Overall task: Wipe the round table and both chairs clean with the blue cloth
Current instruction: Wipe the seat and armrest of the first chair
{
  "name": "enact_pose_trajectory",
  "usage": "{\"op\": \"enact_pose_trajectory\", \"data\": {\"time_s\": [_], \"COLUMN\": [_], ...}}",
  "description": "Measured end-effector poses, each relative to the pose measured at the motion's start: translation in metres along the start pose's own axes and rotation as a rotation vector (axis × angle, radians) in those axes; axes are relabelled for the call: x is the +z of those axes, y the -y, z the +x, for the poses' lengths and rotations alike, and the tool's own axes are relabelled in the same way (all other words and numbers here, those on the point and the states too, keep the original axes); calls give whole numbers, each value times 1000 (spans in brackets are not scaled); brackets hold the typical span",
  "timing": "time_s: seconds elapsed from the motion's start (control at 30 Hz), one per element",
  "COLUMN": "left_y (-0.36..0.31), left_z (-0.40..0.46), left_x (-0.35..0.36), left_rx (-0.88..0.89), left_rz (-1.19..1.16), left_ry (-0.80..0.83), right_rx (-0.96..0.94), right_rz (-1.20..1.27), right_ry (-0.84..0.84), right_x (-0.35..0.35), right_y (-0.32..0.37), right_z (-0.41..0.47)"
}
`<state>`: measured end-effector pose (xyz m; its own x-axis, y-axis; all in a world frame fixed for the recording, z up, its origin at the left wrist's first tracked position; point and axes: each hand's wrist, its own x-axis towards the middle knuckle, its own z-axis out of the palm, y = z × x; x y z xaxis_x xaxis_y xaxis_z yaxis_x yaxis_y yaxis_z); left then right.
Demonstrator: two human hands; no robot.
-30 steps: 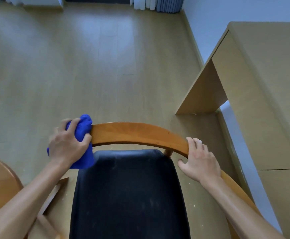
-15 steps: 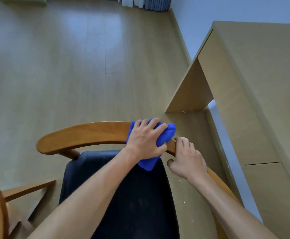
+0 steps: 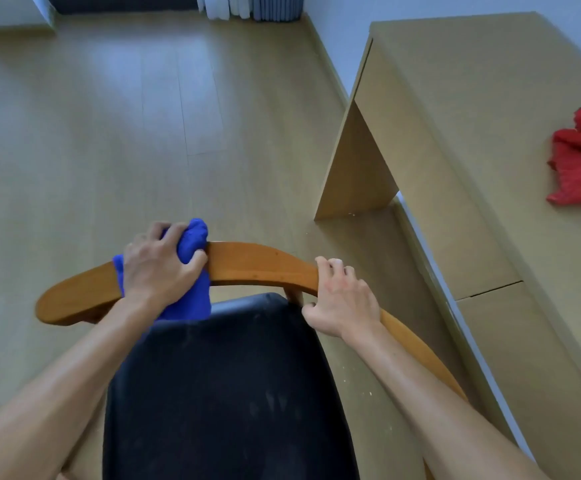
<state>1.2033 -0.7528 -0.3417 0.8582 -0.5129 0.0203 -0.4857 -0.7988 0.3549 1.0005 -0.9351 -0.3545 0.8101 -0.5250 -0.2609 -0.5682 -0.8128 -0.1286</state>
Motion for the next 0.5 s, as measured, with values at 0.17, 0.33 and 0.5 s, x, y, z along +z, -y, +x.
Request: {"op": "enact_pose_trajectory", "data": {"time_s": [0.17,0.33,0.5], "left_y": [-123,-176,-159], "left_z": [-22,-49,-31], "left_x": [49,76,51], "left_rx": [272,421,136], "left_rz": [53,-8,-645], "left_ry": [86,194,378], "right_rx": [66,86,-58], "right_rz": [611,865,530], "right_ry": [-46,-439,-235], "right_x": [-13,-24,-25], "right_y": [-8,-18,11], "right_z": [-1,-33,-33]}}
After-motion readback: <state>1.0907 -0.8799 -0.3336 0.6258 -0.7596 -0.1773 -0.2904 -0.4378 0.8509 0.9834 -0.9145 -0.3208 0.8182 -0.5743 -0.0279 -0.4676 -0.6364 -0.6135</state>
